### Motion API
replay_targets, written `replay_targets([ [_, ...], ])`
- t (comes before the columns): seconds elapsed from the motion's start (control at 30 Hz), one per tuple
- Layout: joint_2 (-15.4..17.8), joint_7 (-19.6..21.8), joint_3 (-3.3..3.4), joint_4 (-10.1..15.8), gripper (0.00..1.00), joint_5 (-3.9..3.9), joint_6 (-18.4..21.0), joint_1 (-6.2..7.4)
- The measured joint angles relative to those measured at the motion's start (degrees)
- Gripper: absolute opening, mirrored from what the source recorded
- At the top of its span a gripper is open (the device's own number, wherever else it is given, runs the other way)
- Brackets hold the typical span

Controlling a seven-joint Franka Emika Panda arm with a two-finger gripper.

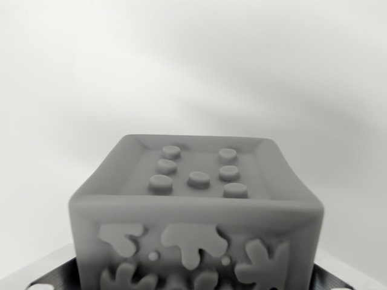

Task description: Destack cube

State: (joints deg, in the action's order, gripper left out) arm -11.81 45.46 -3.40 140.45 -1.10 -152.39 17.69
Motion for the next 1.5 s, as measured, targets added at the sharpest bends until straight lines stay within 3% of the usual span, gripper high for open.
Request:
replay_targets([
  [0.57,-2.47,0.95,-0.03,-3.02,0.00,-0.29,0.59,2.85],
  [0.8,-6.36,1.19,0.32,-3.34,0.00,-0.65,-2.35,3.04],
  [1.5,-13.90,1.37,1.52,-4.82,0.00,-0.81,-8.58,4.19],
])
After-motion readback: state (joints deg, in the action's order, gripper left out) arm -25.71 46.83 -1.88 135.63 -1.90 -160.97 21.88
